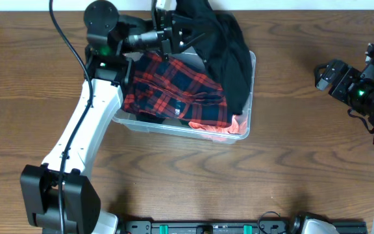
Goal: Pack container
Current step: 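Carry the black garment over the bin and lower it inside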
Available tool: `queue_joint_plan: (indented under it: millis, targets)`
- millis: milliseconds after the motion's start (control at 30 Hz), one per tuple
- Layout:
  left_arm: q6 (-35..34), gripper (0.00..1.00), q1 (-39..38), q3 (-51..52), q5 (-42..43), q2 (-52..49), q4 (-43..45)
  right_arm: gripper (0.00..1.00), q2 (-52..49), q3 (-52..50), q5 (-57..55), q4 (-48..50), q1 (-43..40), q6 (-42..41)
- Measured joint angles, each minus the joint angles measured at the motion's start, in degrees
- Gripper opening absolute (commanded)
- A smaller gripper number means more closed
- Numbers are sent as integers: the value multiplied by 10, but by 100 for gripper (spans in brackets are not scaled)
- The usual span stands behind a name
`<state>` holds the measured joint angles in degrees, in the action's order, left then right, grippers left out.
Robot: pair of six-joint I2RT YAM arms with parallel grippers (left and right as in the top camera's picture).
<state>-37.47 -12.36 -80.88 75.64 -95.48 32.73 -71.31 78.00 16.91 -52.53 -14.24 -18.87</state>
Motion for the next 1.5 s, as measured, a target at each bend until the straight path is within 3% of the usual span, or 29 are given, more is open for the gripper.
queue_joint_plan:
  millis: [233,367,500,700,833,1167,1400,1500]
  targets:
    - [93,6,-2,3,-14,-7,-292,99,0,-1,0,0,0,0]
    - [166,6,-1,5,-22,-11,-392,99,0,-1,0,0,0,0]
    - [191,6,-1,6,-30,-11,-364,99,0,-1,0,0,0,0]
    - [118,6,-2,7,-42,-14,-121,99,0,-1,0,0,0,0]
    - [85,6,-2,4,-56,-13,-63,99,0,-1,0,0,0,0]
    - [138,6,-9,3,-79,-26,-284,99,0,-1,0,0,0,0]
    - [156,6,-8,3,-75,-21,-366,99,0,-1,0,0,0,0]
    - [184,9,0,0,-84,-9,-462,99,0,-1,0,0,0,0]
